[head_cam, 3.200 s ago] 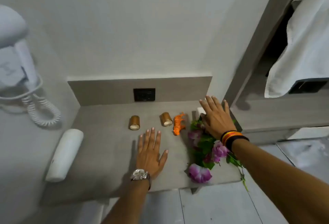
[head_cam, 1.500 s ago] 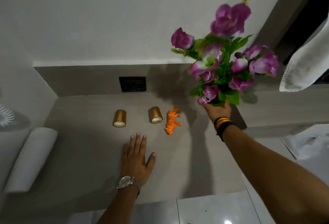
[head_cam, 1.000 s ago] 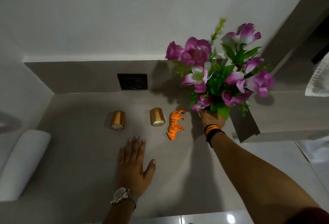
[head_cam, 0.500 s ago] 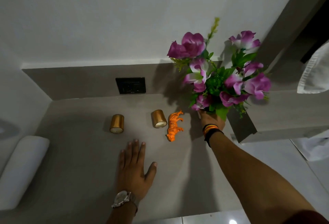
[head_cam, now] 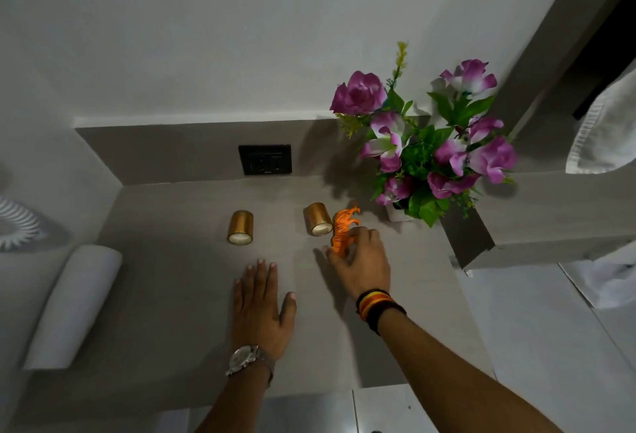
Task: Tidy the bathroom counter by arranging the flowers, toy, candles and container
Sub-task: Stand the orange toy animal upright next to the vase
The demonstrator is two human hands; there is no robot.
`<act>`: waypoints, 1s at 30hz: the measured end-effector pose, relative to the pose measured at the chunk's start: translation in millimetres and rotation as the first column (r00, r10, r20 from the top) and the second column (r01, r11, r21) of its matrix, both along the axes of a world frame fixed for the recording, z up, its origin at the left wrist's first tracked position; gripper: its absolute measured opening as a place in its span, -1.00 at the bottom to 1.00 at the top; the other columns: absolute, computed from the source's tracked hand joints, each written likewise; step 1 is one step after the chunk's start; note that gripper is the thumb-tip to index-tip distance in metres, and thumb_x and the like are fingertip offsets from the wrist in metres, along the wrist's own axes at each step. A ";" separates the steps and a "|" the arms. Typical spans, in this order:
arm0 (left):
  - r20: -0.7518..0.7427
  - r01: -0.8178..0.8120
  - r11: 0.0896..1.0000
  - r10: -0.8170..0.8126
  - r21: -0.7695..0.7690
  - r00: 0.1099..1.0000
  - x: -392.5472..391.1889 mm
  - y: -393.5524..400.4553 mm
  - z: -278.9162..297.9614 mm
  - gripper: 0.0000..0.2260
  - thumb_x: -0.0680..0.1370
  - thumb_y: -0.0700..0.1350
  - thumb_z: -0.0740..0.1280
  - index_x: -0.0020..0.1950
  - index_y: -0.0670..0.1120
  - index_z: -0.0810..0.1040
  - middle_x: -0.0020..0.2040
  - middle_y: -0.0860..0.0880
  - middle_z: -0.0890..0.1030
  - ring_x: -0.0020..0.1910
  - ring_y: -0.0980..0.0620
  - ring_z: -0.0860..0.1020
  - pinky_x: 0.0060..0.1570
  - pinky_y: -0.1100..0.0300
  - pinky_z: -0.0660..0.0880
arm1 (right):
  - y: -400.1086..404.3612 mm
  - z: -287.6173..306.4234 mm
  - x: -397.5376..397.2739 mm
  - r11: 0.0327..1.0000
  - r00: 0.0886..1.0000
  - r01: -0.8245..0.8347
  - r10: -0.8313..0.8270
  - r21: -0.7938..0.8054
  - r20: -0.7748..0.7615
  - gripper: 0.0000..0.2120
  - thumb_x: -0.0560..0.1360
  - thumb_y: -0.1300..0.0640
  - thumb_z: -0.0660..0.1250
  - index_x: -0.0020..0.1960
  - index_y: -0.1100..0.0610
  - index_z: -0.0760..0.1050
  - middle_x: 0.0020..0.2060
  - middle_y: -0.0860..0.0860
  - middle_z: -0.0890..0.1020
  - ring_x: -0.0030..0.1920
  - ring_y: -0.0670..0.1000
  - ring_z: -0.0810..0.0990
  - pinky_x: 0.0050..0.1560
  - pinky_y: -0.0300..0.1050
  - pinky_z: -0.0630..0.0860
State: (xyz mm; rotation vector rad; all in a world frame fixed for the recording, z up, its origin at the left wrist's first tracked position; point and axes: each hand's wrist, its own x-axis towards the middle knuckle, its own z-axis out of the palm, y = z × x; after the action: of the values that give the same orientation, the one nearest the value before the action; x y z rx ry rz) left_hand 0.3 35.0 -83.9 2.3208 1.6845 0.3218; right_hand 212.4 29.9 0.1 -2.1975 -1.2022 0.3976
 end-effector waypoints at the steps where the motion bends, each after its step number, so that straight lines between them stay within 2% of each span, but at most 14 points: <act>1: -0.008 -0.003 1.000 0.003 0.012 1.000 -8.4 0.1 -1.0 -0.35 0.62 0.22 0.03 0.66 -0.04 0.13 0.68 -0.08 0.08 0.66 -0.11 0.00 0.59 -0.16 -0.02 | 5.0 1.6 -5.0 0.998 0.998 -0.044 0.046 -0.049 0.045 -0.41 0.41 -0.25 0.48 0.25 0.10 0.43 0.14 0.07 0.50 0.12 0.12 0.52 0.01 0.06 0.58; 3: -0.016 0.021 0.999 -0.021 0.042 1.000 -26.2 0.0 -4.0 -0.36 0.62 0.21 0.04 0.66 -0.05 0.16 0.67 -0.09 0.13 0.66 -0.12 0.04 0.58 -0.13 -0.02 | 13.6 0.5 -9.6 0.989 0.992 -0.068 0.080 -0.129 0.093 -0.37 0.42 -0.17 0.51 0.31 0.14 0.38 0.17 0.11 0.52 0.14 0.16 0.55 0.06 0.09 0.59; 6: -0.011 0.024 0.999 -0.023 0.046 1.000 -41.1 0.9 -6.7 -0.37 0.63 0.21 0.04 0.66 -0.03 0.14 0.68 -0.07 0.12 0.66 -0.09 0.02 0.59 -0.10 -0.06 | 19.0 -5.3 -7.2 0.987 0.991 -0.035 0.054 -0.156 0.120 -0.60 0.54 0.08 0.40 0.30 0.17 0.38 0.14 0.17 0.58 0.06 0.22 0.62 0.02 0.08 0.58; 8: 0.001 0.004 0.999 -0.004 0.036 1.000 -41.3 1.7 -4.7 -0.36 0.63 0.23 0.03 0.67 0.00 0.12 0.68 -0.04 0.07 0.67 -0.07 -0.02 0.60 -0.06 -0.12 | 18.8 -8.7 -0.8 0.990 0.991 -0.006 0.025 -0.138 0.135 -0.73 0.56 0.09 0.36 0.20 0.18 0.44 0.07 0.16 0.60 0.00 0.23 0.63 -0.02 0.07 0.57; 10: 0.017 -0.003 1.000 0.003 0.024 1.000 -38.7 1.6 -2.0 -0.36 0.63 0.24 0.04 0.67 0.02 0.10 0.68 -0.01 0.03 0.67 -0.06 -0.05 0.60 -0.02 -0.19 | 17.5 -10.3 8.6 0.995 0.992 0.006 0.007 -0.104 0.128 -0.75 0.54 0.04 0.38 0.13 0.16 0.48 0.01 0.13 0.60 -0.04 0.21 0.62 -0.04 0.05 0.57; 12: 0.028 -0.001 1.000 0.000 0.013 1.000 -38.8 0.9 0.5 -0.36 0.63 0.26 0.03 0.67 0.04 0.09 0.68 0.00 0.02 0.67 -0.05 -0.07 0.60 0.00 -0.23 | 18.0 -8.0 17.7 0.999 0.999 0.026 -0.025 -0.022 0.038 -0.78 0.50 0.02 0.43 0.04 0.12 0.51 -0.08 0.06 0.61 -0.11 0.13 0.59 -0.10 -0.03 0.53; 14: 0.022 -0.001 1.000 0.001 0.014 1.000 -39.7 1.2 2.0 -0.35 0.62 0.27 0.02 0.67 0.04 0.09 0.69 0.00 0.02 0.67 -0.06 -0.08 0.60 -0.01 -0.22 | 24.0 -2.9 23.8 0.988 0.984 0.132 -0.122 0.077 -0.130 -0.80 0.45 0.02 0.49 -0.07 0.11 0.56 -0.20 0.01 0.65 -0.18 0.07 0.60 -0.14 -0.10 0.50; 15: 0.020 -0.005 1.000 0.005 0.013 1.000 -39.7 1.5 1.9 -0.35 0.62 0.27 0.02 0.67 0.03 0.10 0.69 0.00 0.03 0.67 -0.06 -0.07 0.60 -0.03 -0.20 | 29.1 -0.3 27.1 0.966 0.941 0.231 -0.191 0.117 -0.281 -0.79 0.42 0.02 0.53 -0.10 0.12 0.59 -0.24 0.00 0.68 -0.21 0.05 0.64 -0.14 -0.08 0.56; 16: 0.019 -0.007 1.000 0.007 0.010 1.000 -39.3 1.6 1.8 -0.35 0.62 0.27 0.02 0.67 0.03 0.11 0.69 0.00 0.04 0.67 -0.06 -0.06 0.61 -0.04 -0.18 | 34.9 2.7 30.3 0.933 0.843 0.336 -0.236 0.130 -0.483 -0.76 0.41 0.03 0.57 -0.09 0.15 0.62 -0.25 0.03 0.71 -0.24 0.04 0.68 -0.12 -0.03 0.65; 18: 0.016 -0.006 1.000 0.006 0.008 1.000 -38.8 1.6 1.1 -0.35 0.62 0.28 0.02 0.67 0.03 0.11 0.69 -0.01 0.05 0.67 -0.06 -0.06 0.61 -0.07 -0.15 | 43.9 7.2 34.8 0.883 0.541 0.462 -0.208 0.081 -0.815 -0.72 0.42 0.10 0.59 -0.05 0.28 0.63 -0.20 0.14 0.72 -0.28 0.08 0.68 -0.07 0.05 0.72; 20: 0.018 -0.006 1.000 0.006 0.010 1.000 -39.2 2.2 0.6 -0.35 0.62 0.28 0.02 0.67 0.03 0.11 0.69 -0.02 0.06 0.67 -0.06 -0.07 0.61 -0.09 -0.12 | 48.2 8.1 36.5 0.857 0.323 0.512 -0.133 0.055 -0.937 -0.81 0.46 0.23 0.53 -0.05 0.33 0.60 -0.18 0.23 0.66 -0.27 0.10 0.66 -0.15 0.01 0.73; 22: 0.015 -0.009 1.000 0.008 0.010 1.000 -39.2 2.4 0.3 -0.35 0.62 0.27 0.03 0.67 0.03 0.10 0.69 -0.01 0.05 0.67 -0.05 -0.08 0.60 -0.10 -0.11 | 48.6 5.4 36.6 0.836 0.179 0.549 -0.093 0.021 -0.980 -0.84 0.48 0.31 0.47 0.01 0.33 0.56 -0.14 0.24 0.65 -0.28 0.08 0.67 -0.24 -0.04 0.71; 25: 0.013 -0.010 1.000 0.010 0.003 1.000 -39.1 2.2 -0.7 -0.35 0.63 0.28 0.02 0.67 0.05 0.08 0.69 0.01 0.01 0.67 -0.03 -0.12 0.61 -0.10 -0.11 | 45.2 0.4 37.9 0.835 0.088 0.550 -0.093 -0.030 -0.992 -0.93 0.50 0.33 0.44 -0.04 0.32 0.58 -0.17 0.21 0.67 -0.21 0.11 0.67 -0.21 -0.01 0.72; 30: 0.018 -0.010 1.000 0.010 0.004 1.000 -38.6 1.5 -0.4 -0.35 0.63 0.27 0.02 0.67 0.05 0.08 0.69 0.01 0.01 0.67 -0.02 -0.12 0.61 -0.08 -0.14 | 39.2 -1.6 39.7 0.847 0.066 0.528 -0.103 -0.053 -0.992 -0.95 0.56 0.29 0.39 0.00 0.27 0.56 -0.13 0.20 0.65 -0.15 0.13 0.66 -0.05 0.09 0.70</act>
State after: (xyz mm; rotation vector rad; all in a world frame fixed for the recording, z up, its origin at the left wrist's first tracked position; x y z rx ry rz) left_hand -38.4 36.5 -84.3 2.3058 1.6890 0.3471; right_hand 252.1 69.2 -1.5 -1.2219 0.0674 1.1266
